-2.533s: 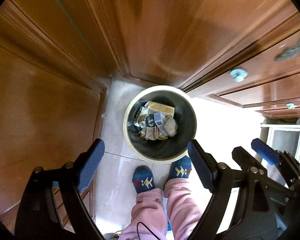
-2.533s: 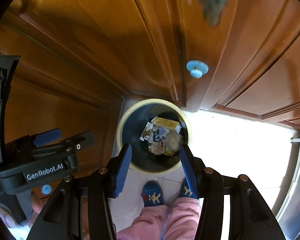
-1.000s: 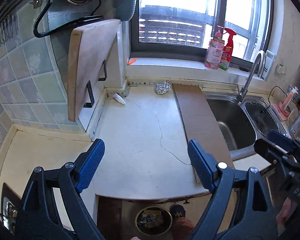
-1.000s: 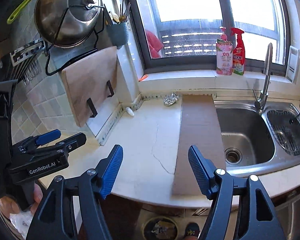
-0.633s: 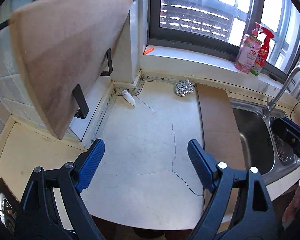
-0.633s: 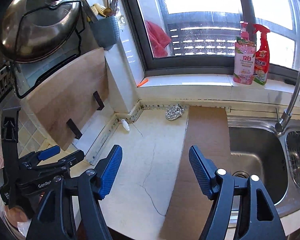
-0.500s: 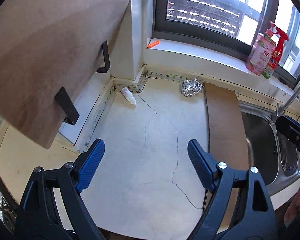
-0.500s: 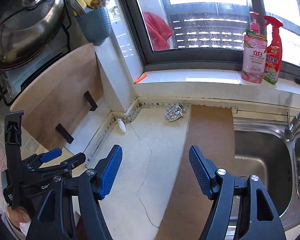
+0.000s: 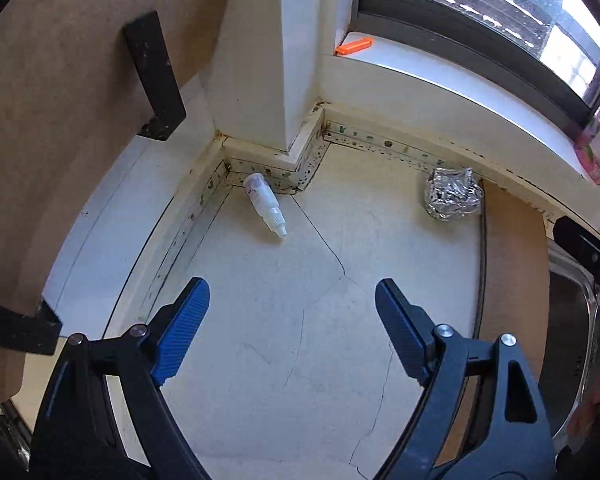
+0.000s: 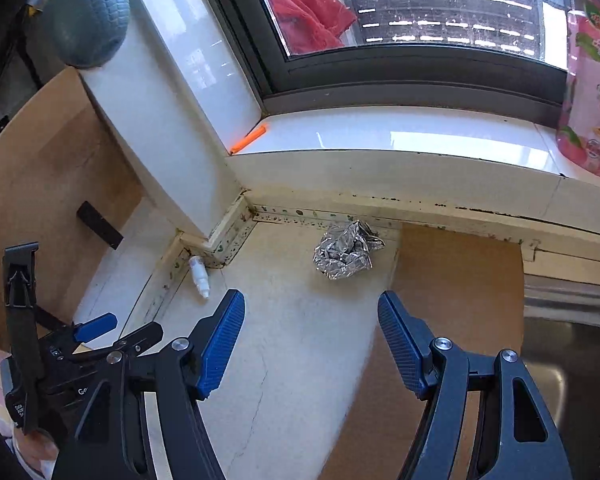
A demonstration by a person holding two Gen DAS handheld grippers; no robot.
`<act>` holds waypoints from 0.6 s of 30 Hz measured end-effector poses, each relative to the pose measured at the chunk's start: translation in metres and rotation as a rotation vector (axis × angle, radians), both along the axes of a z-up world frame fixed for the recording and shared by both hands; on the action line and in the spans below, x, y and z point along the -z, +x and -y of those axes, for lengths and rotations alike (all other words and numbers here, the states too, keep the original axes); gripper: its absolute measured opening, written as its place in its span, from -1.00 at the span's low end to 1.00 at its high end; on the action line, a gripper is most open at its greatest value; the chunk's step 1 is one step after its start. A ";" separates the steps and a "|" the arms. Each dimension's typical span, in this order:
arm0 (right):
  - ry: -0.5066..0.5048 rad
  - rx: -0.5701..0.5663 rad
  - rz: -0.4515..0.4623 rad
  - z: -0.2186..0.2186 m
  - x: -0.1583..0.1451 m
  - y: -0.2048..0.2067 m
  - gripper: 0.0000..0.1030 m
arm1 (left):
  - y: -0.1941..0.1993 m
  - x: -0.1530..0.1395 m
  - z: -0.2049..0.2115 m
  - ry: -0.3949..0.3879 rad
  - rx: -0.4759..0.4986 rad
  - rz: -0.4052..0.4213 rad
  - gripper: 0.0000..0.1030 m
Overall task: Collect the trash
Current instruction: 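Grasp the white dropper bottle with the left tool while the right tool grasps the crumpled foil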
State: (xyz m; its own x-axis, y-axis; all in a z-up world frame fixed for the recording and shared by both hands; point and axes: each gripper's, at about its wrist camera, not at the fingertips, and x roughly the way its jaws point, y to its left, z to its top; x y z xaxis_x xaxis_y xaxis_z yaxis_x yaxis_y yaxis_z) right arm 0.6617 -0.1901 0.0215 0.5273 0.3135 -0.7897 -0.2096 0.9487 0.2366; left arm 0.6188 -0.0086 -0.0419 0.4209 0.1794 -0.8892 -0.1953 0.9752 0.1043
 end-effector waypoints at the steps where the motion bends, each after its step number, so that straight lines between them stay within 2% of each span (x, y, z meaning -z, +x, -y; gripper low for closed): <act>1: -0.003 0.004 -0.005 -0.001 0.008 0.007 0.36 | 0.009 0.009 -0.003 -0.008 -0.015 -0.007 0.61; 6: 0.030 0.027 -0.025 0.000 0.050 0.055 0.36 | 0.031 0.040 -0.024 -0.053 -0.094 -0.010 0.61; 12: 0.038 0.051 -0.043 -0.003 0.094 0.094 0.37 | 0.050 0.073 -0.048 -0.096 -0.195 0.005 0.58; 18: 0.020 0.069 -0.066 -0.011 0.129 0.122 0.37 | 0.065 0.092 -0.059 -0.076 -0.264 0.046 0.55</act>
State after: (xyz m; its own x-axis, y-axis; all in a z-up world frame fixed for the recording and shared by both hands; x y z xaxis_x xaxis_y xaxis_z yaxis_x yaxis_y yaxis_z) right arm 0.7839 -0.1787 -0.1078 0.4952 0.2939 -0.8175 -0.1270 0.9554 0.2666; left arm 0.6839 0.0500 -0.1339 0.4091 0.2215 -0.8852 -0.4465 0.8946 0.0175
